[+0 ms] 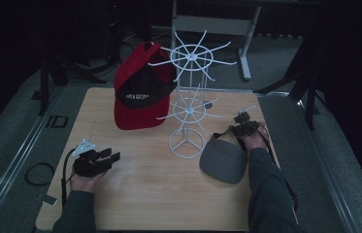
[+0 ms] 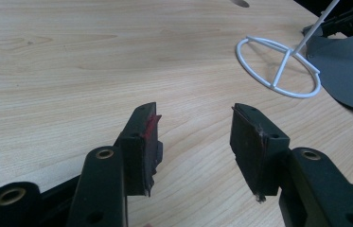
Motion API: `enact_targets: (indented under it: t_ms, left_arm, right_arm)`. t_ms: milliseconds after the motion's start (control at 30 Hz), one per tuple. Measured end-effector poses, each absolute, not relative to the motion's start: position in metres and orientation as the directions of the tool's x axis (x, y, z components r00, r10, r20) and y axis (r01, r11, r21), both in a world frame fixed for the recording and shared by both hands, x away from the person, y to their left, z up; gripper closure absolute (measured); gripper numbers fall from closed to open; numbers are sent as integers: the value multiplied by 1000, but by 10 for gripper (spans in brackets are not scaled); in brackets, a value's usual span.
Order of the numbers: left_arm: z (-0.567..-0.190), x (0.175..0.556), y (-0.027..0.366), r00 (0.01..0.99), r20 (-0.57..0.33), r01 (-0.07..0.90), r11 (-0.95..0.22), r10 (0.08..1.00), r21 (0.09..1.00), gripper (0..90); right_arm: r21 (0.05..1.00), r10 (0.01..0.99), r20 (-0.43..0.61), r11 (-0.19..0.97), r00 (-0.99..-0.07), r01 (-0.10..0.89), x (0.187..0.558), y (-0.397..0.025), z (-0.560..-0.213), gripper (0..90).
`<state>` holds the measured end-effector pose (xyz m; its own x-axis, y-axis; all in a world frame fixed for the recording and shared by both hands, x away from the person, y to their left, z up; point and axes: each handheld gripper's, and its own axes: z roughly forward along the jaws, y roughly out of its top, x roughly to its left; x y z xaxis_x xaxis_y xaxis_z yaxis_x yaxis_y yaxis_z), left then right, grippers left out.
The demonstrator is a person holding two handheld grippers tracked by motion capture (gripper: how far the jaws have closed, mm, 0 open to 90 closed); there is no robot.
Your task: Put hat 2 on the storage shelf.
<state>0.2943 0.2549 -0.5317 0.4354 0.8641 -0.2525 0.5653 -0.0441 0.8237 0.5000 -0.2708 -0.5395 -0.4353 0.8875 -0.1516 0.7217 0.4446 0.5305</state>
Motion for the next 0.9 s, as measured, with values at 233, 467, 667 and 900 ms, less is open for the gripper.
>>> enact_targets:
  t_ms: [233, 467, 667, 900]
  left_arm:
    - [-534, 294, 255, 435, -253, 568, -46, 864, 822, 524]
    - [-535, 293, 255, 434, -255, 569, -43, 864, 821, 524]
    - [-536, 294, 254, 435, -254, 569, -44, 864, 821, 525]
    - [-538, 295, 252, 435, -255, 575, -49, 863, 816, 525]
  right_arm:
    - [592, 907, -148, 400, -394, 700, 494, -269, -534, 888]
    - [696, 907, -126, 368, -401, 616, 480, -272, -517, 890]
    - [765, 910, -84, 321, -407, 559, 467, -276, -502, 891]
    - [826, 903, -58, 283, -425, 488, 447, -280, -480, 891]
